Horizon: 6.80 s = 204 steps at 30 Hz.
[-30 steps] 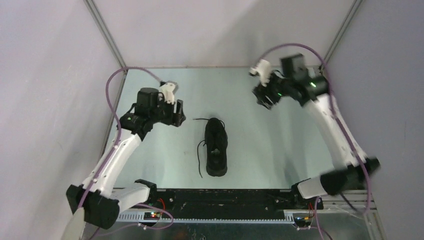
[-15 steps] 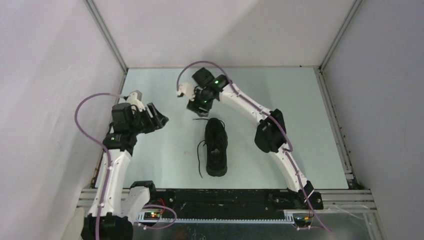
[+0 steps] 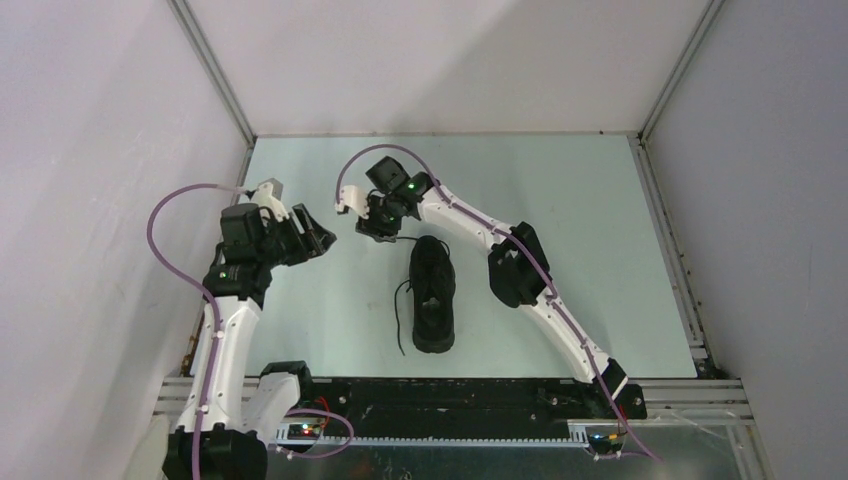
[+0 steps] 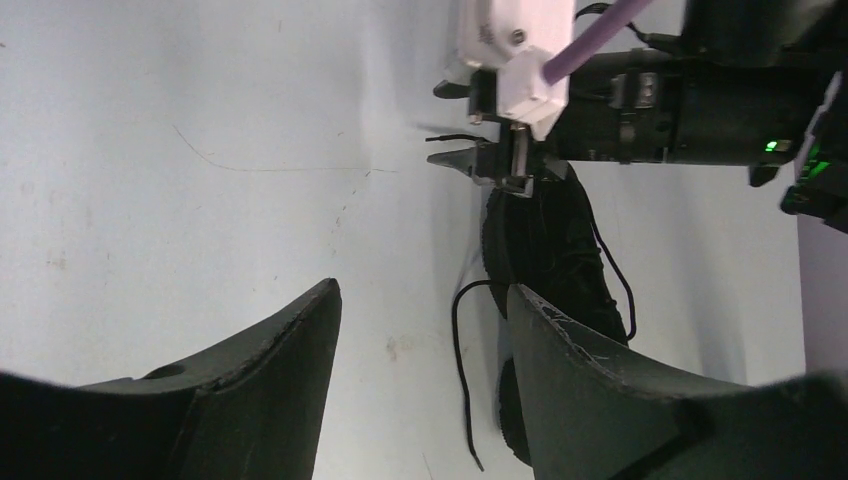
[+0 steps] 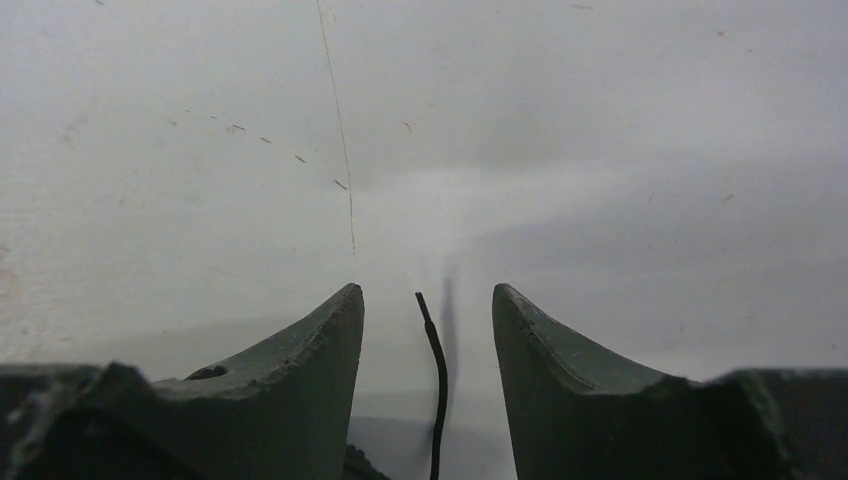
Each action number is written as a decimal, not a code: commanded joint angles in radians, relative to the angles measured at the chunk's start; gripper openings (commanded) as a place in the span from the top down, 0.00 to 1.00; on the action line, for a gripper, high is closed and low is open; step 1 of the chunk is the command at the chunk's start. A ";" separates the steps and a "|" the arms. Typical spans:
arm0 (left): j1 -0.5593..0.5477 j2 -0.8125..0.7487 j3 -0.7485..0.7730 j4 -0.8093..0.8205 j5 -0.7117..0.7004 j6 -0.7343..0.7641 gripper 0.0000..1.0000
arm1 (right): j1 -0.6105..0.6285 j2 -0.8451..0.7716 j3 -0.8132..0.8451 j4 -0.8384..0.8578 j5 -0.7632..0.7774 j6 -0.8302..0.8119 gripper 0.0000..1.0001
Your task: Tie the shoes
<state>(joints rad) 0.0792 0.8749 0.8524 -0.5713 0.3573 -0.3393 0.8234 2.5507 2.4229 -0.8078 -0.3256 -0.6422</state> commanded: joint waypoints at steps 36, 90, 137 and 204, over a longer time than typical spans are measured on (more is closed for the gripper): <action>-0.274 0.048 -0.070 0.046 0.054 0.191 0.38 | -0.267 -0.631 -0.548 0.116 0.230 0.078 1.00; -0.841 0.610 -0.064 0.008 -0.276 -0.079 0.64 | -0.455 -1.163 -1.144 0.173 0.086 0.373 1.00; -0.851 0.489 -0.105 -0.042 -0.270 -0.148 0.50 | -0.406 -1.461 -1.175 -0.122 0.037 0.010 0.33; -0.377 0.318 0.189 -0.309 0.442 -0.001 1.00 | 0.508 -1.047 -1.196 0.410 0.228 -1.005 0.46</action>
<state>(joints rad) -0.3031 1.2304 1.0405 -0.8837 0.7231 -0.3099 1.3403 1.4818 1.2652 -0.4759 -0.1341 -1.4666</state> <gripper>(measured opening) 0.003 0.537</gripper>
